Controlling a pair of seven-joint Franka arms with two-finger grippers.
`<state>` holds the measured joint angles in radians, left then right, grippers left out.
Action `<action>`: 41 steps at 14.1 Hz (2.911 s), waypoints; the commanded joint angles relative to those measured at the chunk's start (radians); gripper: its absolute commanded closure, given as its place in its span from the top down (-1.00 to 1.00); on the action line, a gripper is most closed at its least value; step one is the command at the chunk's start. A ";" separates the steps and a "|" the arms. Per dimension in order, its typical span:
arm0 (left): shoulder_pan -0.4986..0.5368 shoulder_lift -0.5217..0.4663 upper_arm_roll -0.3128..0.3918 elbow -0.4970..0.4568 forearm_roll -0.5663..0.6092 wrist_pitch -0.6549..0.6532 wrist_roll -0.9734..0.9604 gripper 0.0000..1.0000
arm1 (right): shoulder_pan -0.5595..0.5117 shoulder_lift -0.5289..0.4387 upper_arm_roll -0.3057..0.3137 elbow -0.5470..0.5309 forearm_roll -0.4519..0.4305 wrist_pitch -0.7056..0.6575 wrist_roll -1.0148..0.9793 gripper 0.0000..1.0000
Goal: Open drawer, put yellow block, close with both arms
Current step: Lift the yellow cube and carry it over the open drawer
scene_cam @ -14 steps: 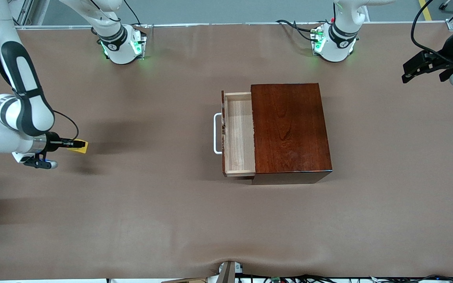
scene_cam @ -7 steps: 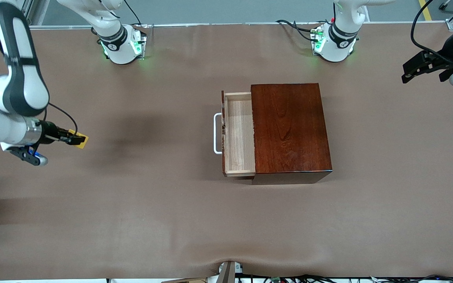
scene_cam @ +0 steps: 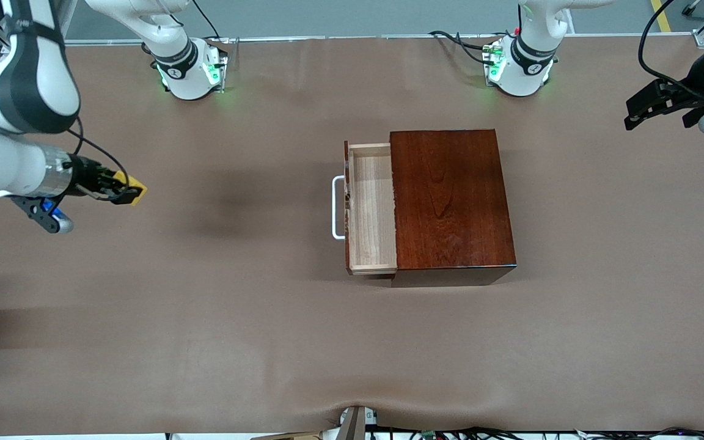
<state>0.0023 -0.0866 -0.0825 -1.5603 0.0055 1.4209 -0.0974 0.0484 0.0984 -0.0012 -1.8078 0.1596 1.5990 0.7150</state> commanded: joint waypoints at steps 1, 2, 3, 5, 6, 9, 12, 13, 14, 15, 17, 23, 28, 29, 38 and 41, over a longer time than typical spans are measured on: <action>0.008 -0.016 -0.008 -0.015 0.016 0.013 0.008 1.00 | 0.092 0.001 -0.008 0.057 0.023 -0.039 0.166 -1.00; 0.008 -0.016 -0.008 -0.015 0.016 0.012 0.007 1.00 | 0.117 0.004 -0.008 0.061 0.049 -0.028 0.217 -1.00; 0.010 -0.016 -0.006 -0.015 0.017 0.013 0.008 1.00 | 0.140 0.007 -0.010 0.073 0.072 -0.024 0.271 -1.00; 0.010 -0.013 -0.006 -0.015 0.016 0.015 0.008 1.00 | 0.201 0.017 -0.010 0.122 0.075 -0.019 0.384 -1.00; 0.008 -0.012 -0.006 -0.015 0.017 0.018 0.008 1.00 | 0.226 0.033 -0.010 0.140 0.075 -0.014 0.426 -1.00; 0.008 -0.010 -0.008 -0.014 0.016 0.020 0.008 1.00 | 0.289 0.056 -0.010 0.153 0.080 0.044 0.550 -1.00; 0.008 -0.010 -0.006 -0.014 0.016 0.020 0.008 1.00 | 0.335 0.079 -0.010 0.160 0.141 0.108 0.668 -1.00; 0.008 -0.010 -0.006 -0.014 0.017 0.020 0.008 1.00 | 0.358 0.092 -0.010 0.163 0.144 0.123 0.694 -1.00; 0.008 -0.010 -0.006 -0.014 0.016 0.020 0.007 1.00 | 0.396 0.108 -0.010 0.171 0.141 0.142 0.731 -1.00; 0.008 -0.010 -0.006 -0.014 0.017 0.020 0.008 1.00 | 0.425 0.125 -0.011 0.186 0.140 0.162 0.780 -1.00; 0.008 -0.010 -0.008 -0.014 0.017 0.021 0.008 1.00 | 0.455 0.171 -0.010 0.235 0.144 0.194 0.871 -1.00; 0.008 -0.010 -0.006 -0.014 0.017 0.020 0.008 1.00 | 0.563 0.285 -0.010 0.315 0.144 0.327 1.070 -1.00; 0.008 -0.010 -0.006 -0.014 0.017 0.021 0.008 1.00 | 0.651 0.352 -0.011 0.318 0.138 0.446 1.181 -1.00; 0.008 -0.010 -0.006 -0.014 0.017 0.021 0.008 1.00 | 0.659 0.363 -0.011 0.320 0.138 0.462 1.186 -1.00; 0.010 -0.010 -0.006 -0.014 0.017 0.021 0.008 1.00 | 0.726 0.455 -0.011 0.406 0.127 0.498 1.373 -1.00; 0.008 -0.010 -0.006 -0.014 0.017 0.021 0.008 1.00 | 0.741 0.477 -0.013 0.404 0.124 0.525 1.396 -1.00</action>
<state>0.0025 -0.0863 -0.0818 -1.5652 0.0055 1.4306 -0.0974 0.7706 0.5480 -0.0002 -1.4370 0.2872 2.1116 2.0774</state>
